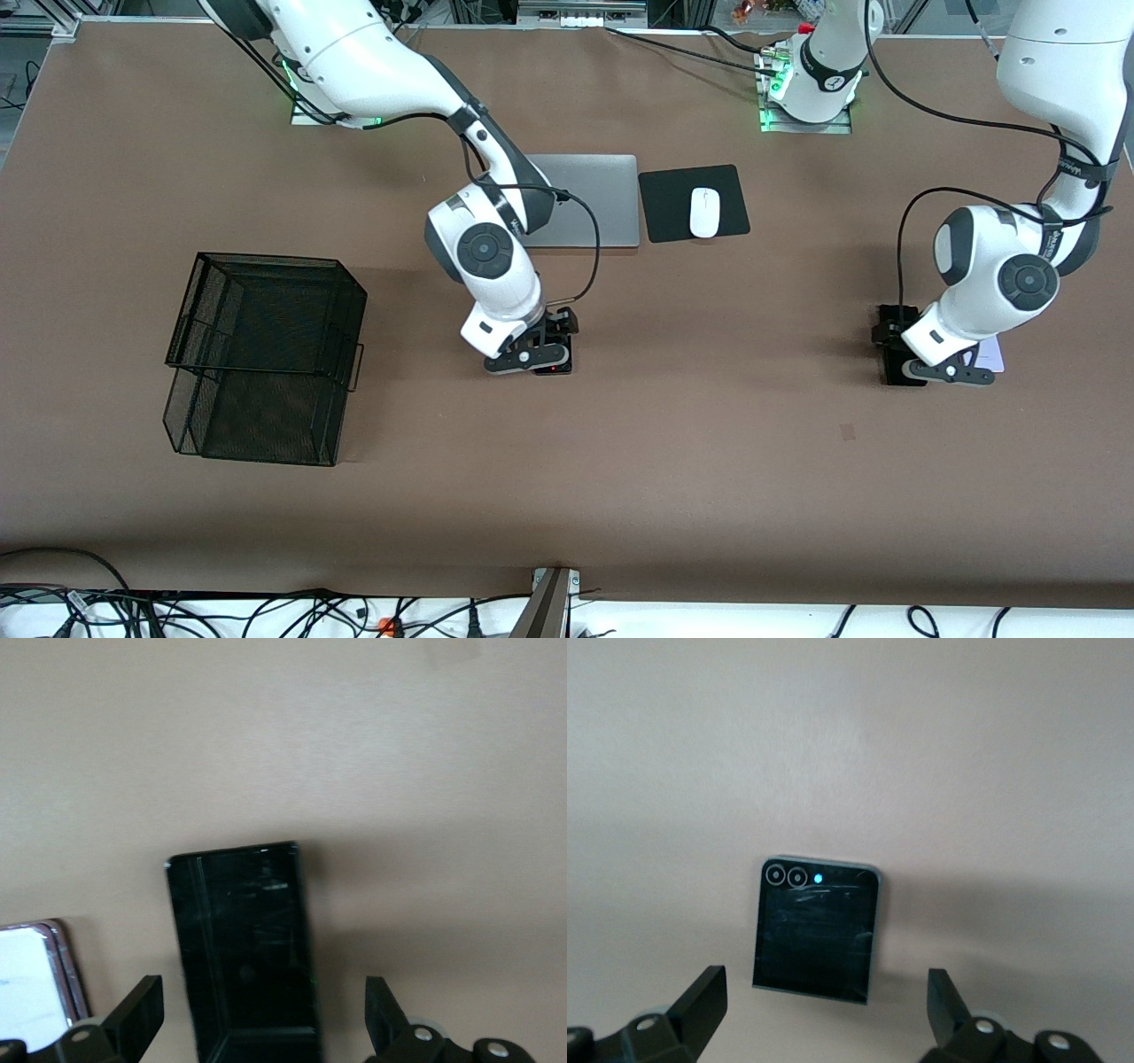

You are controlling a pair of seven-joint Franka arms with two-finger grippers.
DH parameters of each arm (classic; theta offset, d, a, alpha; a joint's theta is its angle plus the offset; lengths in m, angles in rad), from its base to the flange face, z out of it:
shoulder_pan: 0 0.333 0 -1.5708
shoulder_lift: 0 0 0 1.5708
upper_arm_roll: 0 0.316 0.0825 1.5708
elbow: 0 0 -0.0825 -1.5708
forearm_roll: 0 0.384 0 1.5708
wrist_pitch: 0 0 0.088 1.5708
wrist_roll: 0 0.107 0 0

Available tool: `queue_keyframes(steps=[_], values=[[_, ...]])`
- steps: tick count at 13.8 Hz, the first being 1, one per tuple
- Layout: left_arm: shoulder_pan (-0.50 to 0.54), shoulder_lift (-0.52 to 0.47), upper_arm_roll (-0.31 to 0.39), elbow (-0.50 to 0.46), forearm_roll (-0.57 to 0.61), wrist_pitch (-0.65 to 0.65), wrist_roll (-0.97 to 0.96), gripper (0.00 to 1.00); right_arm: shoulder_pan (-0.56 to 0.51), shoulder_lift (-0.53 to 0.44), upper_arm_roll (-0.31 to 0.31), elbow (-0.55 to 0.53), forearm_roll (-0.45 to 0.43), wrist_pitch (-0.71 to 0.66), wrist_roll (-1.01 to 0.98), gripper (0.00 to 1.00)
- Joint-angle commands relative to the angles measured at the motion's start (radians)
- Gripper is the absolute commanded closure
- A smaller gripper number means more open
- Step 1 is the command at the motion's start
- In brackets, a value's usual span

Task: Place phones with both arms
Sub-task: 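Grasp the black phone with the left gripper while the right grasps flip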

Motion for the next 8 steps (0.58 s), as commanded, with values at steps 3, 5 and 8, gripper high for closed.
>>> queue_keyframes(steps=[3,5,8], values=[[0.162,0.000,-0.118,-0.053,-0.016,0.104,0.018,0.00,0.032,0.072,-0.012,0.022,0.006,0.118,0.029,0.00],[0.191,0.003,-0.146,-0.052,-0.059,0.106,0.015,0.00,0.038,0.092,-0.014,0.022,0.000,0.153,0.041,0.00],[0.193,0.023,-0.147,-0.053,-0.061,0.141,0.013,0.00,0.044,0.092,-0.015,0.020,-0.017,0.153,0.041,0.00]])
